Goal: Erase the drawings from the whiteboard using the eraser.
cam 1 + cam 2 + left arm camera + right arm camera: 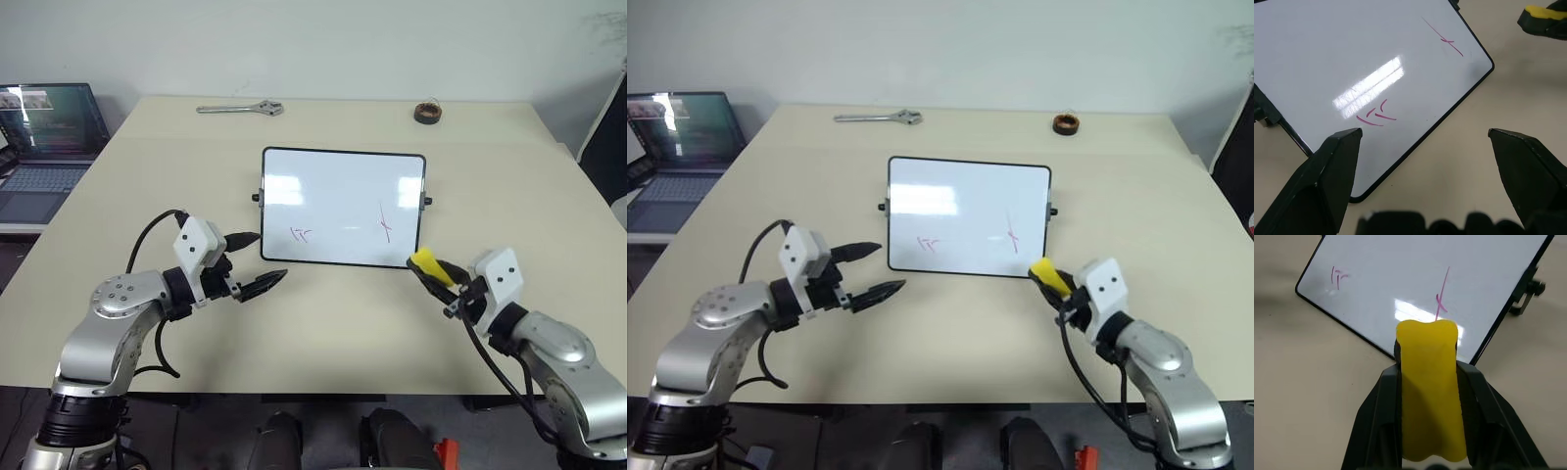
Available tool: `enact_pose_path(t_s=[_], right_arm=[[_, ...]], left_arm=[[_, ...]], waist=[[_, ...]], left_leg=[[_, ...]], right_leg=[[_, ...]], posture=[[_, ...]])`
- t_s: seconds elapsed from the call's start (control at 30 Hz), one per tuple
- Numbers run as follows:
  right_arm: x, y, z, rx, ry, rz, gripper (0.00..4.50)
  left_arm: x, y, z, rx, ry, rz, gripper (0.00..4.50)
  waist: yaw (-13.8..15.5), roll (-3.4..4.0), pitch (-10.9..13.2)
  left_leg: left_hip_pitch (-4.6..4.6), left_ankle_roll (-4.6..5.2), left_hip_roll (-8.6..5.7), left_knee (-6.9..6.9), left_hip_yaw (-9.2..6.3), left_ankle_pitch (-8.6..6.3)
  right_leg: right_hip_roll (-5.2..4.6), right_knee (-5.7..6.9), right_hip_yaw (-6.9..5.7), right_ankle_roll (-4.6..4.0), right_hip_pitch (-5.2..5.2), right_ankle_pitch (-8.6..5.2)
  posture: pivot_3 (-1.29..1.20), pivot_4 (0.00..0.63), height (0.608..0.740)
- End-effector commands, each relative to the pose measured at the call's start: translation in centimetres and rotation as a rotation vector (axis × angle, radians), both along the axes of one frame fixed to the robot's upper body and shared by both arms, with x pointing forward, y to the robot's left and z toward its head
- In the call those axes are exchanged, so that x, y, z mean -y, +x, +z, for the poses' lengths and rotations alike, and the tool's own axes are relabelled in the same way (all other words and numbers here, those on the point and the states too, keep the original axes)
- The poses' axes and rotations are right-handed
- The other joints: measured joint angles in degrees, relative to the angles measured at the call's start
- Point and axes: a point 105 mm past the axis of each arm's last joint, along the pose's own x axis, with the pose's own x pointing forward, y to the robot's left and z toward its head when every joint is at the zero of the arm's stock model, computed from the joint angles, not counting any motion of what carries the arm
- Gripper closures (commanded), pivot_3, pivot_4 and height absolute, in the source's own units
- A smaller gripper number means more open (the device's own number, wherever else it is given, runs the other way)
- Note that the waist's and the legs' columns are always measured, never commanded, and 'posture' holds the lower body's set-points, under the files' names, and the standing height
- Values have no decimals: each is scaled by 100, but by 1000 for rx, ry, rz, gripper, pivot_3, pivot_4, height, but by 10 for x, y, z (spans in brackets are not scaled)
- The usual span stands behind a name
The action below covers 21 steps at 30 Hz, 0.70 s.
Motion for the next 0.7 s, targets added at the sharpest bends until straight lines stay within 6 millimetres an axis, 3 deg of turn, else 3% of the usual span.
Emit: enact_pose_path(t_s=[0.03, 0.07, 0.13, 0.2, 0.33, 0.47, 0.7], right_arm=[[-13, 16, 17, 116, -92, 10, 3357], [-16, 24, 17, 136, -131, 4, 3357], [-18, 63, 23, 188, -155, -128, 3357], [-23, 85, 30, 215, -156, -180, 3360], [-35, 109, 45, 253, -158, -176, 3360], [-41, 120, 45, 258, -200, -151, 3360], [-25, 106, -10, 109, -379, -85, 3362]], left_arm=[[3, -1, 4, 33, 20, -21, 0], [4, -1, 3, 32, 22, -26, 0], [10, -1, 3, 37, 26, -46, 0], [12, -2, 3, 40, 30, -57, 0], [14, -4, 2, 42, 31, -62, 0], [13, -4, 2, 47, 32, -56, 0], [12, -6, 2, 49, 34, -52, 0]], waist=[[0, 0, 0], [-21, 0, 0], [-61, -6, 2], [-82, -7, 4], [-51, -7, 3], [-28, -6, 3], [6, -10, -1]], left_leg=[[-1, 0, 0, 0, -1, 0], [-1, 0, 0, 0, 0, 0], [2, 0, -3, 1, 3, 0], [10, -1, 0, 2, 5, 2], [-10, -1, 0, -2, 0, 0], [-23, -1, 3, -4, 5, -2], [0, 0, 3, 2, -3, -1]], right_leg=[[0, 0, -1, 0, 0, 0], [1, 0, 0, 0, 0, 0], [0, 0, 3, 0, 0, 1], [2, 2, 5, -2, 6, 2], [1, 0, -1, -3, -8, 2], [-11, -7, 1, -2, -18, 1], [-10, 3, -4, -2, 2, 1]], posture=[[0, 150, 740], [0, 150, 740], [0, 150, 740], [0, 150, 740], [0, 150, 740], [0, 150, 740], [0, 150, 740]])
